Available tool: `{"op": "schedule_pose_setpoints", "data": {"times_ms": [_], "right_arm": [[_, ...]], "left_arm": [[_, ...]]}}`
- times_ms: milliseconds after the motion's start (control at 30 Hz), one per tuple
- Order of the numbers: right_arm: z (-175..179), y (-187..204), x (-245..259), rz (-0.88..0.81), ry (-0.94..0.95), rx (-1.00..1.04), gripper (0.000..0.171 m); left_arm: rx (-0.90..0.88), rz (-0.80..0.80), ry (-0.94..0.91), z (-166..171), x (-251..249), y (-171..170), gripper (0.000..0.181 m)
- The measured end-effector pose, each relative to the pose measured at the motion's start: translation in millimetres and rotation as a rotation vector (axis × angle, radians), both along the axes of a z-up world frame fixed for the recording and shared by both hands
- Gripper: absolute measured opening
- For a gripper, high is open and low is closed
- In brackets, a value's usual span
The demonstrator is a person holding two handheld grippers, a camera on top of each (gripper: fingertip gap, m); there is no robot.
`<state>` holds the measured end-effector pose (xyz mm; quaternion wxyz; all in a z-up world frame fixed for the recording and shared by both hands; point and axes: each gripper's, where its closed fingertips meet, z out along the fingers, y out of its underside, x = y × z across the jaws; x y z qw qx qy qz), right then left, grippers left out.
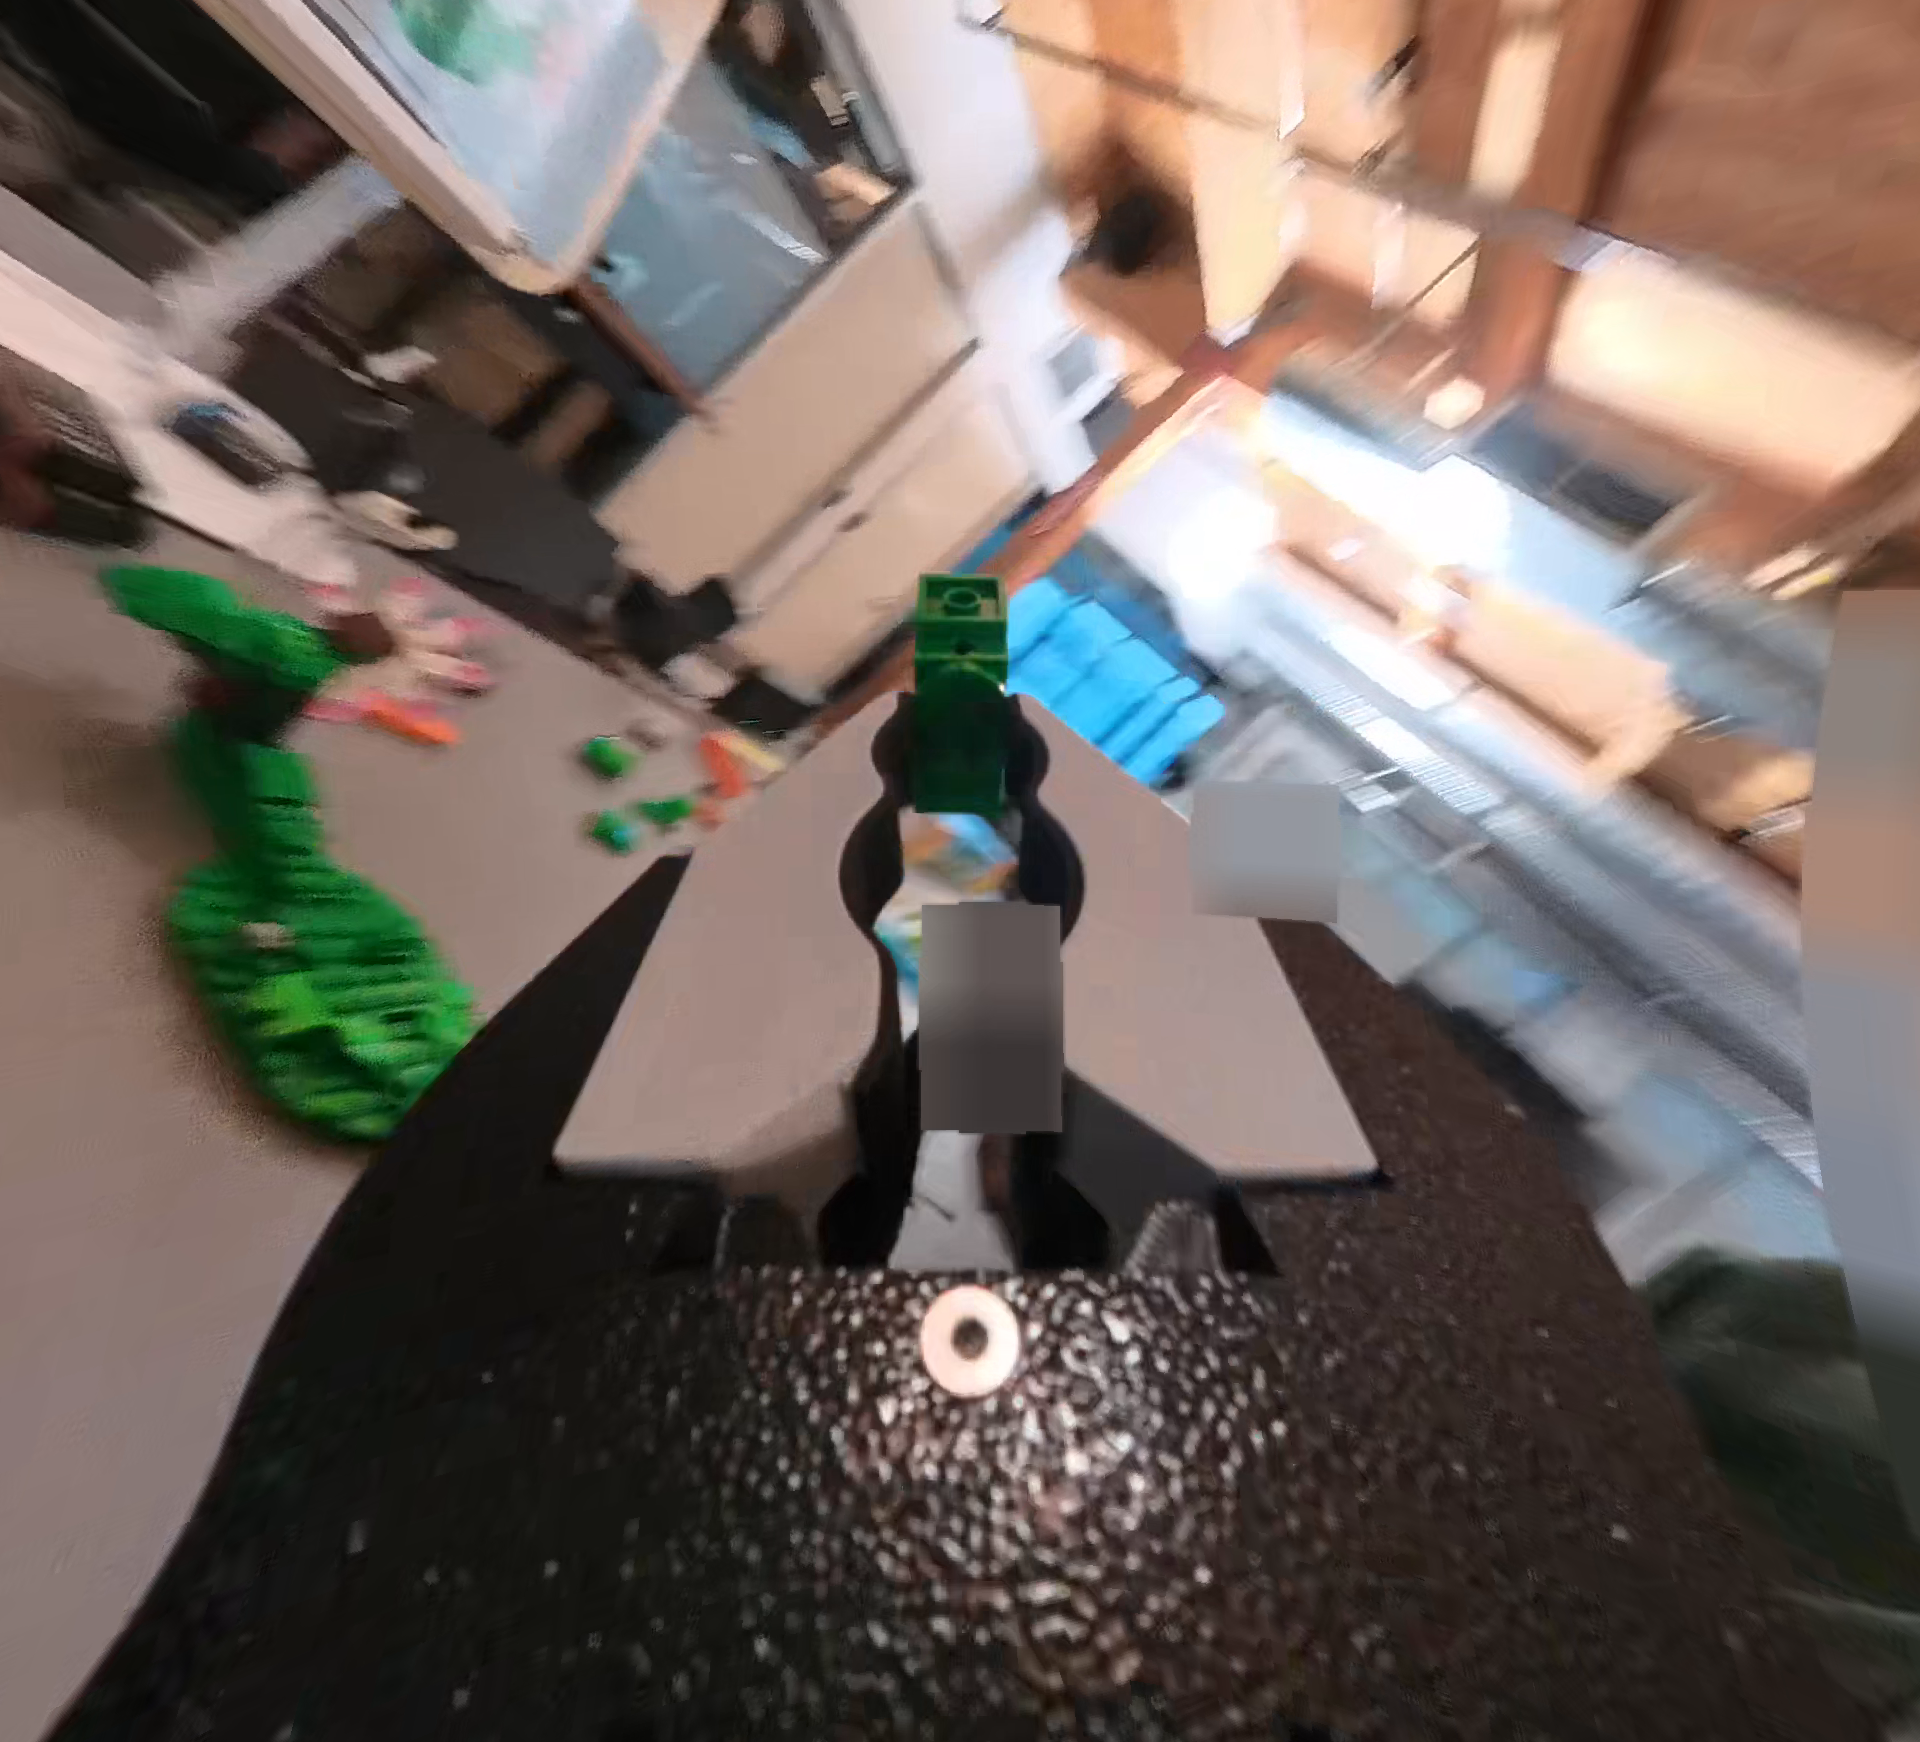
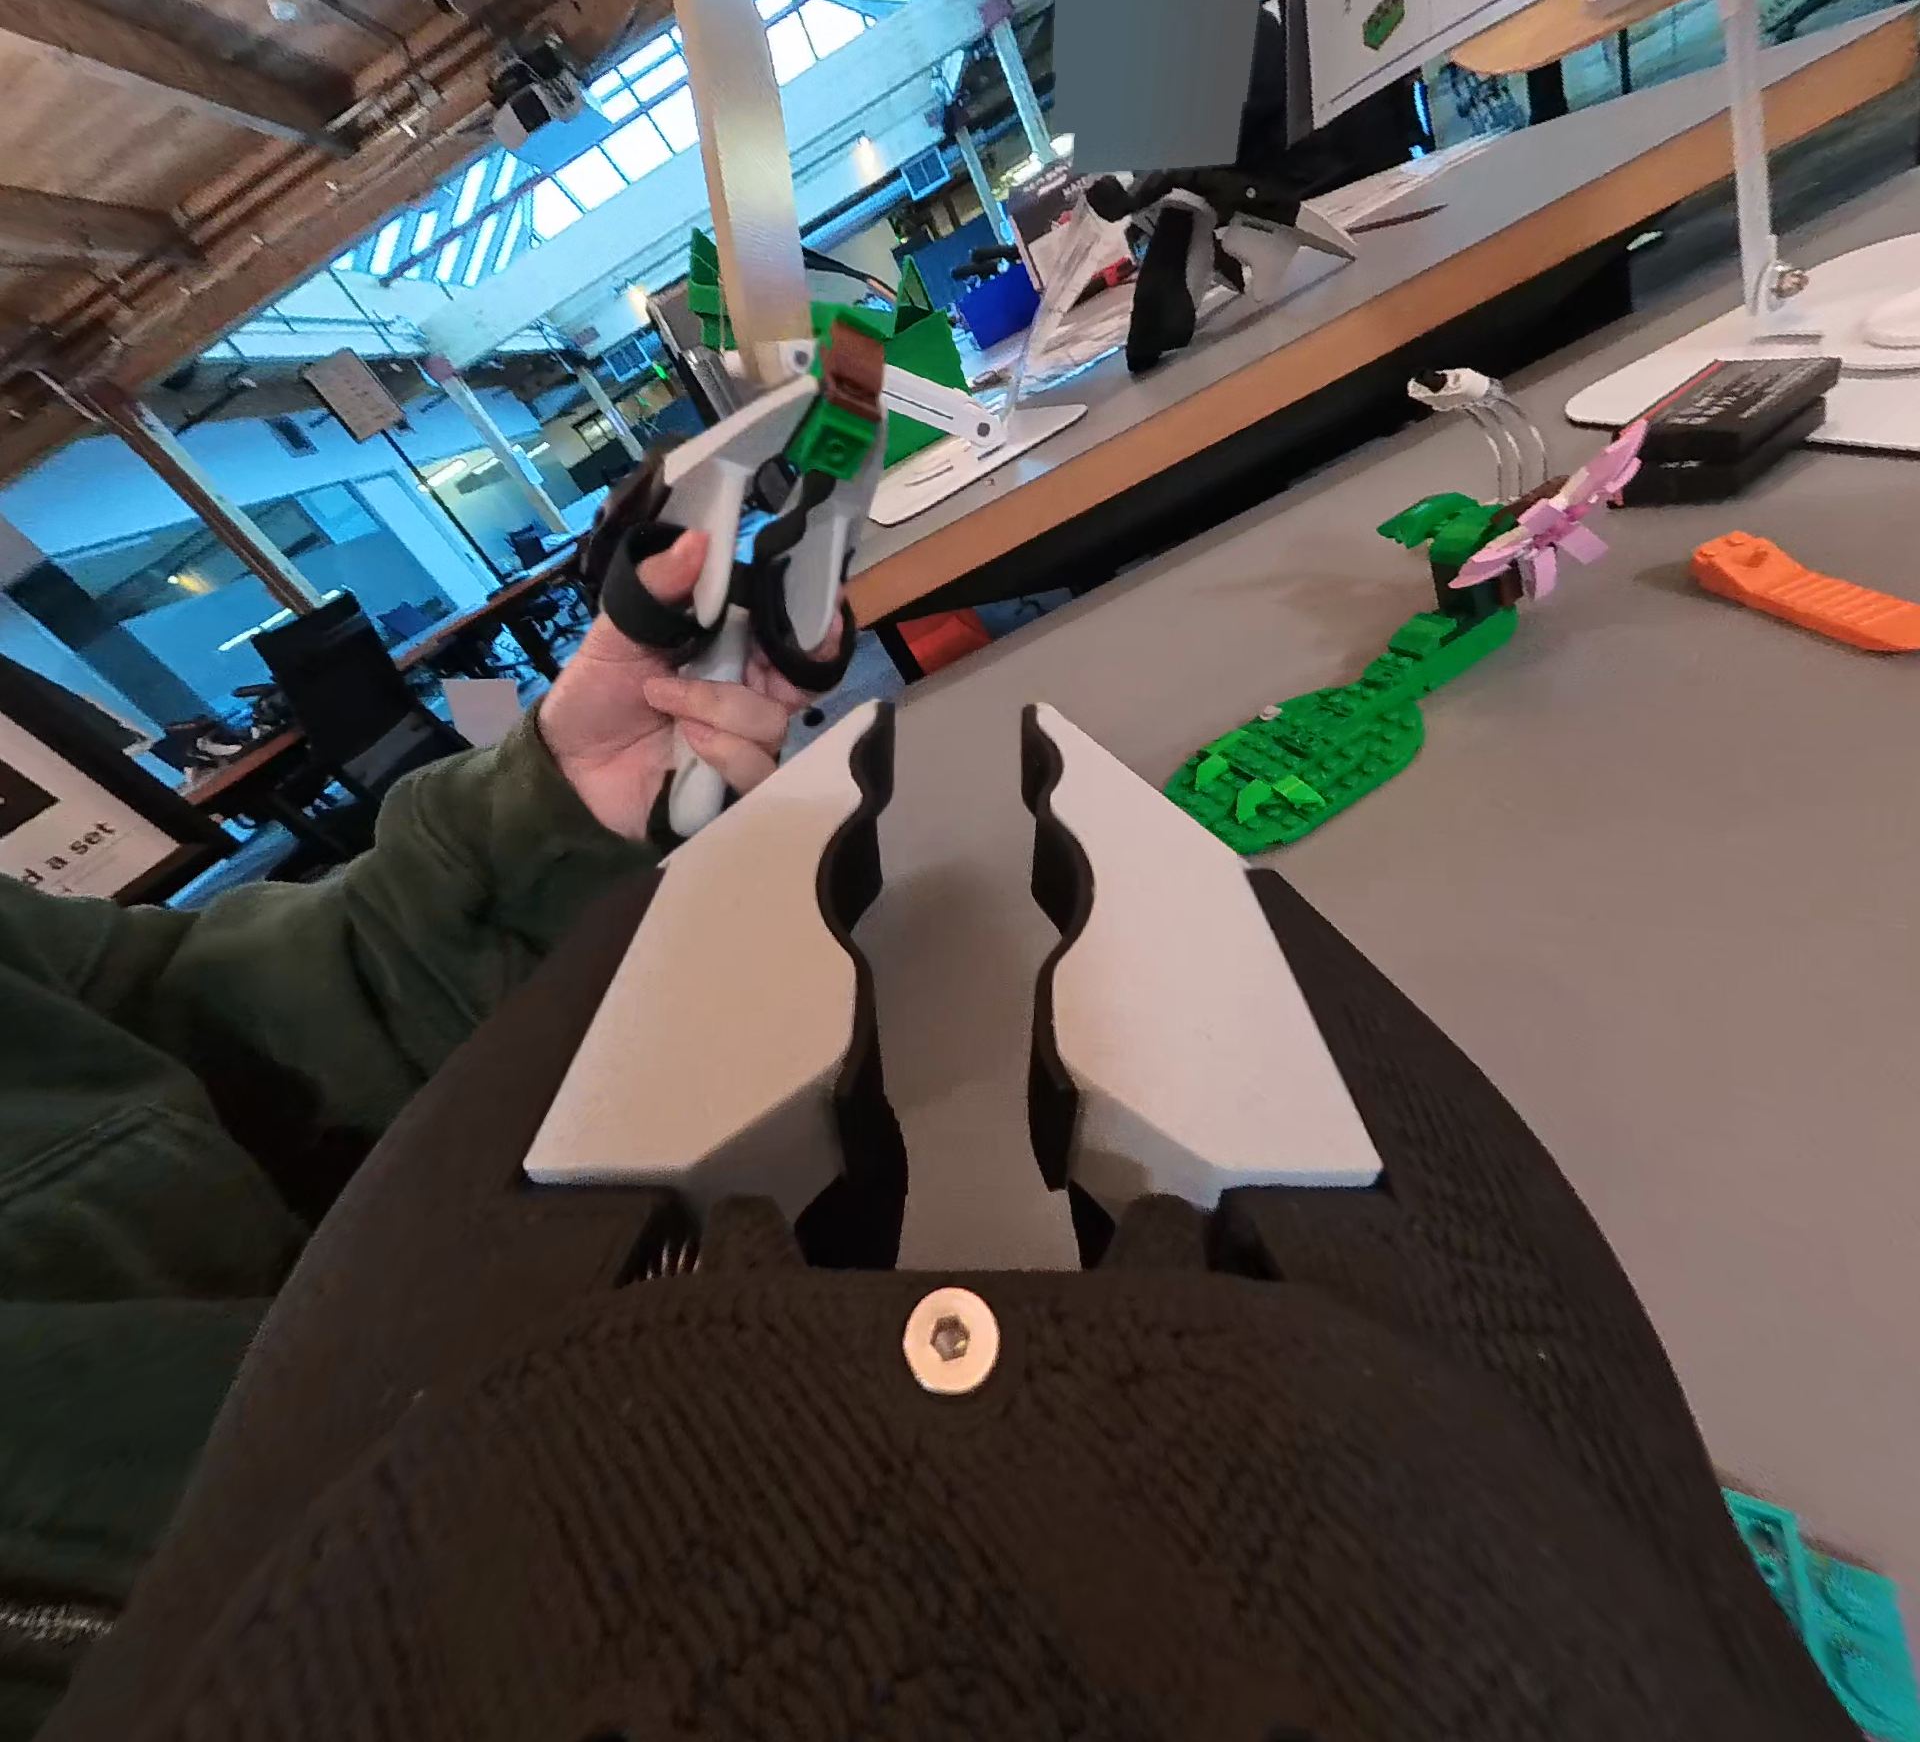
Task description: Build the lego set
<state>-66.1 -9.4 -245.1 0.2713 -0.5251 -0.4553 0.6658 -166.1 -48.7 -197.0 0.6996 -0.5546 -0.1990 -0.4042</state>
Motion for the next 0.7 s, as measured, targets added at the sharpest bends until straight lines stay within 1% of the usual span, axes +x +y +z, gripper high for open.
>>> {"op": "schedule_pose_setpoints", "data": {"times_ms": [100, 167, 233, 300, 467, 633, 700], "right_arm": [[-3.7, 2.5, -4.9, 0.002, -0.031, 0.013, 0.022], [-5.7, 5.2, -10.2, 0.004, -0.054, 0.031, 0.022], [-10.4, 9.3, -17.7, 0.004, -0.091, 0.07, 0.022], [-25.0, 18.0, -28.4, -0.006, -0.184, 0.145, 0.022], [-77.1, 50.5, -60.3, -0.044, -0.451, 0.463, 0.014], [-112.2, 56.3, -84.3, 0.0, -0.64, 0.549, 0.011], [-117.6, 57.0, -91.3, -0.002, -0.659, 0.553, 0.01]], "left_arm": [[-0.158, 0.16, 0.287, -22.7, -7.7, 6.4, 0.013], [-0.211, 0.212, 0.398, -31.1, -8.8, 9.0, 0.013], [-0.238, 0.259, 0.454, -36.9, -11.7, 10.6, 0.013], [-0.266, 0.302, 0.498, -43.8, -15.4, 12.0, 0.014], [-0.296, 0.355, 0.6, -52.7, -14.8, 13.6, 0.013], [-0.293, 0.371, 0.663, -53.9, -14.8, 12.0, 0.014], [-0.286, 0.368, 0.665, -54.2, -16.3, 11.1, 0.013]]}}
